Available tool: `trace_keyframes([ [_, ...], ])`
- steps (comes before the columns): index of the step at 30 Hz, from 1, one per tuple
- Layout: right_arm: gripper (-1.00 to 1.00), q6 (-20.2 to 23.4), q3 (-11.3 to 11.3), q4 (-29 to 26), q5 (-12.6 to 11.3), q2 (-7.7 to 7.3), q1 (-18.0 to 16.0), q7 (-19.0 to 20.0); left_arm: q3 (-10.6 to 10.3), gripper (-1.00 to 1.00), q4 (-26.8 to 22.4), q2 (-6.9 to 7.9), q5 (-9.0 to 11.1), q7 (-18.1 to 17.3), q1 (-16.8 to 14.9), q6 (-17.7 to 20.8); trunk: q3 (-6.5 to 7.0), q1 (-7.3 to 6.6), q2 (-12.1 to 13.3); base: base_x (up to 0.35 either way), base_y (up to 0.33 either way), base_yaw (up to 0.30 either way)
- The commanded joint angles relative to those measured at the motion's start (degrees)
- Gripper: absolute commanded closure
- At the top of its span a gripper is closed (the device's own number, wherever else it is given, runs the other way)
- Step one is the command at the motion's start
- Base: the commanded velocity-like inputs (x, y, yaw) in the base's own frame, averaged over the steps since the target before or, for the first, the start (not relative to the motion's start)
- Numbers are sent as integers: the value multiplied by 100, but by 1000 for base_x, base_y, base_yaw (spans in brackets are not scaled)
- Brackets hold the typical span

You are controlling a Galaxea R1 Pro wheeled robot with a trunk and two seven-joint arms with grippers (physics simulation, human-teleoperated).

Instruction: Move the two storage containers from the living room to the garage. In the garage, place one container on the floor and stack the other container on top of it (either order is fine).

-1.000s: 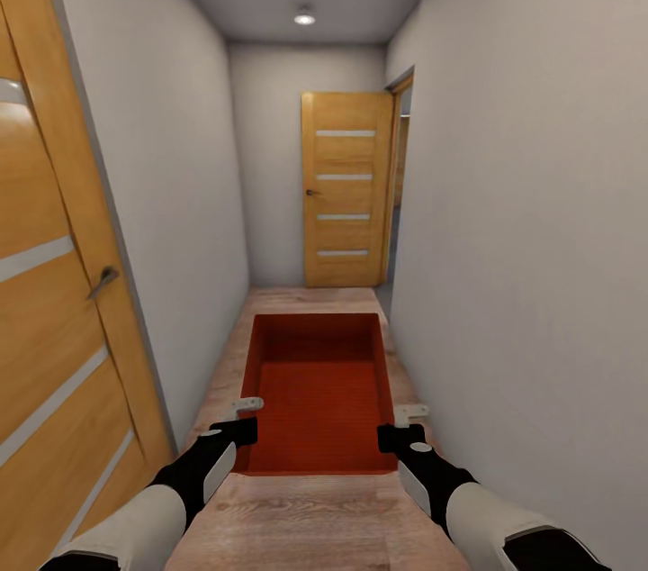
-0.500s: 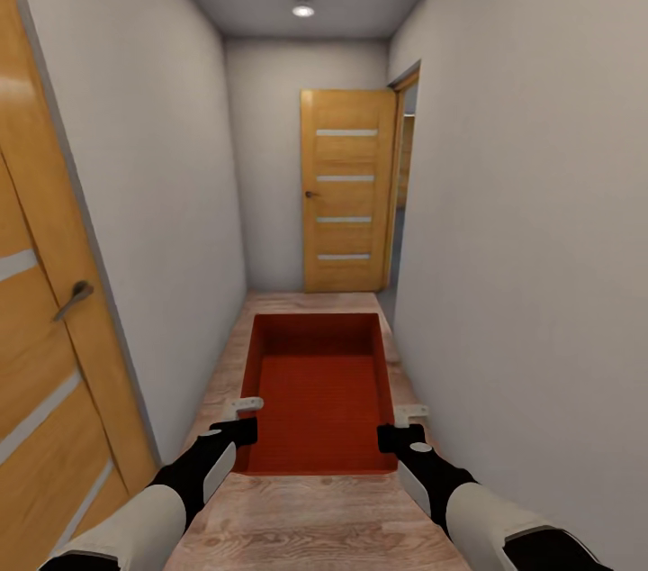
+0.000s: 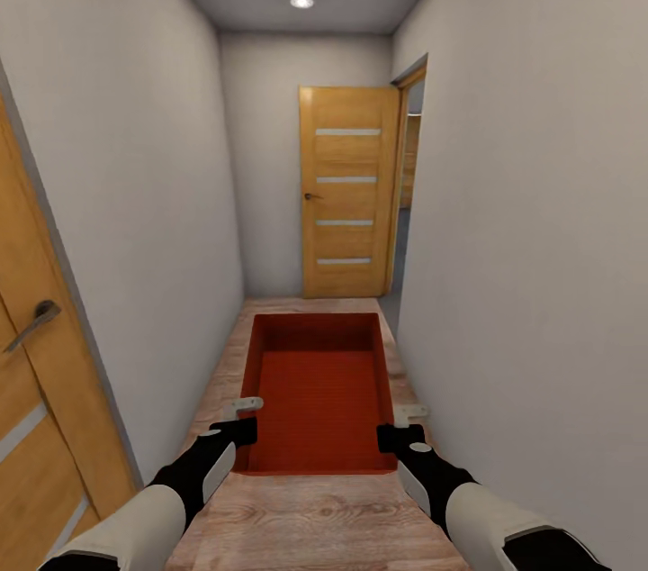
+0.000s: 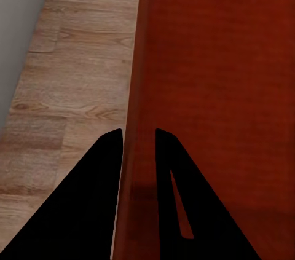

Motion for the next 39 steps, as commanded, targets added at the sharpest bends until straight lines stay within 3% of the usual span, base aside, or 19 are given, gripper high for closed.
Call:
trace_keyframes([
  [1, 100, -34, -54, 114, -71, -12, -4, -46, 321, 100, -33, 68, -83, 145, -8, -27, -8, 5, -7, 323, 0, 0],
  [39, 100, -20, -54, 114, -71, 5, -4, -46, 321, 100, -33, 68, -81, 145, -8, -19, -8, 5, -7, 323, 51, 0],
])
